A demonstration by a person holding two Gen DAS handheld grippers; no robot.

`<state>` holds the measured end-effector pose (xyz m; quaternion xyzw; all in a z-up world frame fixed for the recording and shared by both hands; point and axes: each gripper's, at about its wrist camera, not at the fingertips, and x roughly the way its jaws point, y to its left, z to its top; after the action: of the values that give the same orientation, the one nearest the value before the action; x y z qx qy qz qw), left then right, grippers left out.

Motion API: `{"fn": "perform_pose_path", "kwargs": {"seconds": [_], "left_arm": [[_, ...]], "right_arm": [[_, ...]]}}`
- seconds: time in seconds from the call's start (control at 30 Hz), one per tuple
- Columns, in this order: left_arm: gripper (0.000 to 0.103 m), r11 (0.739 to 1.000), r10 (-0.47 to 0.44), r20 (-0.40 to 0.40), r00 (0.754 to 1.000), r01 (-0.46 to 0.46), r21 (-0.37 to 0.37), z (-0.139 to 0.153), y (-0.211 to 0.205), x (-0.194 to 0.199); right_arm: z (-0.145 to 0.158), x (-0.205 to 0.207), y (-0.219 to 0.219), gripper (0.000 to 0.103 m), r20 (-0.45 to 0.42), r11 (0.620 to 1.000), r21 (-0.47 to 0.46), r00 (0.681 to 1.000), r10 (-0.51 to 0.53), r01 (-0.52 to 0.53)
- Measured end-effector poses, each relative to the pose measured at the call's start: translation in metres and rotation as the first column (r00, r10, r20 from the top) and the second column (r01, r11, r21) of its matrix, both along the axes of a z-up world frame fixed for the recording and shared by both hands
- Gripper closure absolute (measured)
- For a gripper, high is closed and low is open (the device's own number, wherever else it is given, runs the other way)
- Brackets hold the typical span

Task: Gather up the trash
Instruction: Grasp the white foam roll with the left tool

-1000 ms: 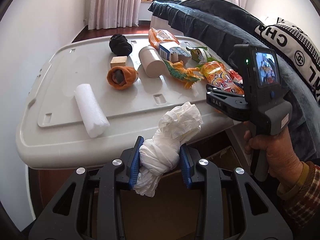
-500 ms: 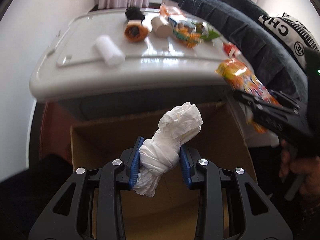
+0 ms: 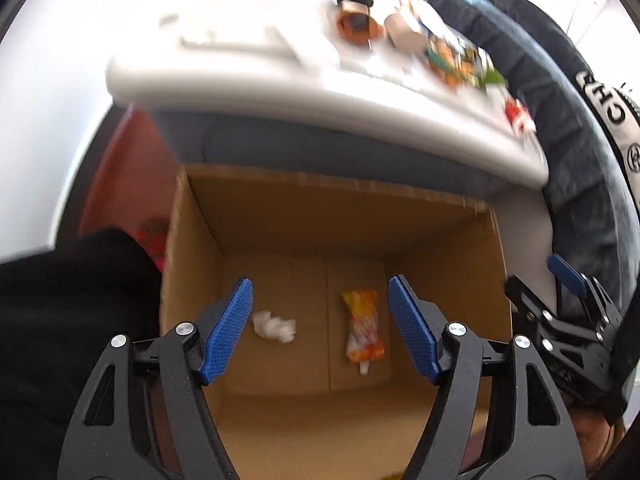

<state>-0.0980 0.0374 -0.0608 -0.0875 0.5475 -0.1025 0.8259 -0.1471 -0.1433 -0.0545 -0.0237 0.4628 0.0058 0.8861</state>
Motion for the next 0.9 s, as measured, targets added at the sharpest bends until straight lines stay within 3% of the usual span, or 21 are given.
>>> {"fn": "perform_pose_path", "kwargs": {"seconds": [0.27, 0.47, 0.7, 0.9], "left_arm": [[0.034, 0.995, 0.077, 0.169, 0.983, -0.087, 0.056, 0.039, 0.004, 0.077], [0.025, 0.985, 0.121, 0.199, 0.973, -0.142, 0.099, 0.032, -0.006, 0.138], [0.024, 0.970, 0.161, 0.127, 0.979, -0.181, 0.163, -0.002, -0.014, 0.186], [0.022, 0.948, 0.133, 0.190, 0.973, -0.181, 0.263, -0.009, -0.024, 0.195]], "right_arm": [[0.053, 0.031, -0.002, 0.007, 0.205, 1.000, -0.027, 0.979, 0.002, 0.004], [0.076, 0.064, 0.000, 0.005, 0.306, 0.999, -0.033, 0.952, 0.002, 0.008], [0.067, 0.099, -0.005, 0.005, 0.319, 0.999, -0.047, 0.948, 0.003, 0.013], [0.048, 0.137, -0.009, 0.005, 0.267, 0.999, -0.047, 0.964, 0.002, 0.011]]}}
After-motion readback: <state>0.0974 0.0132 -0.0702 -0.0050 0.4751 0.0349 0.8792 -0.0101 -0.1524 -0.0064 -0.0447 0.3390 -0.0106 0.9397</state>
